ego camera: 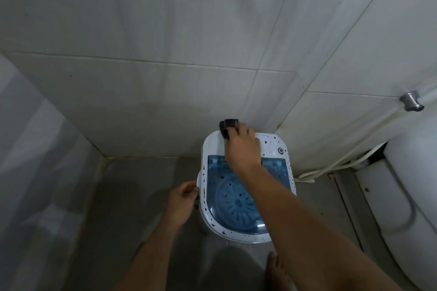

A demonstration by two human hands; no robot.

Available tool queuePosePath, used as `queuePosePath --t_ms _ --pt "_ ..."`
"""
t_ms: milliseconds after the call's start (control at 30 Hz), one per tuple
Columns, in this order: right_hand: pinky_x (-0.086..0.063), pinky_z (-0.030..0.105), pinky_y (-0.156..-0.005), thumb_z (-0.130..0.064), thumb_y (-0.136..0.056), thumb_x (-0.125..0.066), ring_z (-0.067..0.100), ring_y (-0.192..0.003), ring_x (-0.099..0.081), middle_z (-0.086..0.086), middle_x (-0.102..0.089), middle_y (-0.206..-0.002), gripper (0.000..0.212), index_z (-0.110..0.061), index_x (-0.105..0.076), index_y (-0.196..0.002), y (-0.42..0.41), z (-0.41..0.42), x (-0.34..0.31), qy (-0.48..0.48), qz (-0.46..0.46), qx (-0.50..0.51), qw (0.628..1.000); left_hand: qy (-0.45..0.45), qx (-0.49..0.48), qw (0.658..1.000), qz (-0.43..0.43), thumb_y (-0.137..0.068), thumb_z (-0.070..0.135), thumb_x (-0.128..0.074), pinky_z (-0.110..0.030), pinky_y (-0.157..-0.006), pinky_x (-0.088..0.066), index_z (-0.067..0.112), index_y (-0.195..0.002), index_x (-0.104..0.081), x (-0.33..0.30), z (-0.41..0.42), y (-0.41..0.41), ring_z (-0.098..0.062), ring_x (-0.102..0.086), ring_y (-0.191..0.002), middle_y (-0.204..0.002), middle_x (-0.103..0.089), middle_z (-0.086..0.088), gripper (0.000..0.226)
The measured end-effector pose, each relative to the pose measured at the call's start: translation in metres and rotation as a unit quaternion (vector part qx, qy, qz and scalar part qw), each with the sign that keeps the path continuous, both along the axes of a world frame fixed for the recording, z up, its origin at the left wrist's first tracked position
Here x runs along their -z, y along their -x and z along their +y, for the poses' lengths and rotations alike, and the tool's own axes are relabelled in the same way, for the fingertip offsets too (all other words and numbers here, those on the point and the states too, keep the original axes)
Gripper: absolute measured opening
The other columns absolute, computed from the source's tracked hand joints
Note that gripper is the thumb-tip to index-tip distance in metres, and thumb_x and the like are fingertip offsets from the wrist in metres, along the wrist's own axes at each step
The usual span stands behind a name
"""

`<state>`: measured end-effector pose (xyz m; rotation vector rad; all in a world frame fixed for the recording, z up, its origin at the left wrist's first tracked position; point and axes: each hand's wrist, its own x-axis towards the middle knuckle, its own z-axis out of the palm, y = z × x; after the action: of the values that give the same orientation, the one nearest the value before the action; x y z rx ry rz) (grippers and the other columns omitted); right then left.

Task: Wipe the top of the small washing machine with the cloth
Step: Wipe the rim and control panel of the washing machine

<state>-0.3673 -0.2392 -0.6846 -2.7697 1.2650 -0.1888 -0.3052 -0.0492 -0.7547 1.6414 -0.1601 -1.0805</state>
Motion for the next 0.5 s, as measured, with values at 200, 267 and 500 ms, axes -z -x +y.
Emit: queuePosePath --t_ms 200,267,500 --pt "-0.047 0.049 -0.084 -0.013 -0.079 -0.067 0.036 -0.112 -0.051 0.010 -0.052 -0.141 0.052 -0.018 -0.059 -0.130 0.000 0.020 0.011 0.056 0.071 -0.325 0.941 -0.006 0.000 1.000 -0.017 -0.099 0.006 -0.055 -0.034 -0.075 -0.060 0.022 -0.100 -0.069 0.004 0.000 -0.001 -0.022 -0.072 -0.093 -0.100 -0.075 -0.003 0.021" --pt "-0.047 0.049 -0.088 -0.014 -0.081 -0.065 0.034 -0.117 -0.050 0.009 -0.051 -0.142 0.054 -0.019 -0.055 -0.134 -0.006 -0.003 0.001 0.061 0.091 -0.281 0.954 -0.011 0.000 1.000 -0.024 -0.099 0.006 -0.056 -0.032 -0.074 -0.060 0.018 -0.104 -0.069 0.006 0.000 0.000 -0.022 -0.072 -0.093 -0.100 -0.075 -0.003 0.019" --pt "-0.045 0.048 -0.087 -0.010 -0.082 -0.062 0.033 -0.113 -0.049 0.009 -0.053 -0.139 0.052 -0.018 -0.053 -0.133 -0.010 -0.001 -0.005 0.060 0.084 -0.213 0.972 -0.013 0.007 1.000 -0.027 -0.099 0.006 -0.056 -0.027 -0.069 -0.059 0.020 -0.103 -0.068 0.004 -0.002 -0.001 -0.021 -0.073 -0.092 -0.101 -0.075 -0.004 0.019"
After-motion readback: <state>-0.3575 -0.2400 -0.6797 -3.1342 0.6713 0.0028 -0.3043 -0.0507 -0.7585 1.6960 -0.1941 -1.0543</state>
